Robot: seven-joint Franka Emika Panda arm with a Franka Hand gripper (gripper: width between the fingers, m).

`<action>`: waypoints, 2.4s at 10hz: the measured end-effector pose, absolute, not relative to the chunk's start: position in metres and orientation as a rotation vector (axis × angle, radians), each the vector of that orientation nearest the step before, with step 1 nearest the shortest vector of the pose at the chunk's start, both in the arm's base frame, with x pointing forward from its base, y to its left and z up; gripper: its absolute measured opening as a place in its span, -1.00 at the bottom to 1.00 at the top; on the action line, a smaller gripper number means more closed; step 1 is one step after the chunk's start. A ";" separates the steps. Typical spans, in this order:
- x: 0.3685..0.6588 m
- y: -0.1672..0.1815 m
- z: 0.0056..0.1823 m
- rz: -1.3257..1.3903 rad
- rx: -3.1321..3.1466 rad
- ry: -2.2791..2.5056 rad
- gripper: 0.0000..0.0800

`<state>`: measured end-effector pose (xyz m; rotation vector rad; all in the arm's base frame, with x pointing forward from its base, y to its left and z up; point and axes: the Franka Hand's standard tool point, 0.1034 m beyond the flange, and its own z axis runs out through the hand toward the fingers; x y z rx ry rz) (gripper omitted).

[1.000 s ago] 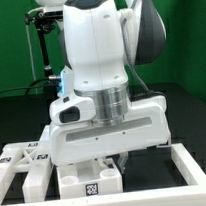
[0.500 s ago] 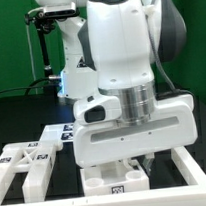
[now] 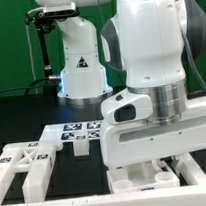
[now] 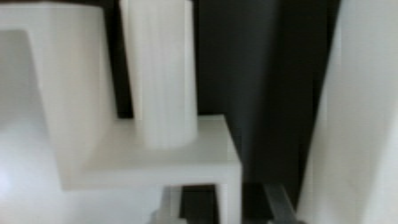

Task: Assemble chair

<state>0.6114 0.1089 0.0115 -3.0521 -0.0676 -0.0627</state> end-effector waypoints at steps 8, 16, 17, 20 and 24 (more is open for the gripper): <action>0.616 0.110 0.027 -0.083 -3.061 -0.091 -0.73; 0.595 0.066 0.091 -0.121 -3.059 -0.350 0.62; 0.595 0.066 0.090 -0.120 -3.059 -0.349 0.62; 0.553 0.029 0.075 -0.094 -3.069 -0.208 0.62; 0.513 0.011 0.052 -0.045 -3.085 -0.163 0.62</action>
Offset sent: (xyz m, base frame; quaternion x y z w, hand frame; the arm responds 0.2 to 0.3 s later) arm 0.0034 0.0117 0.0055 0.0103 -0.0006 0.0145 0.9998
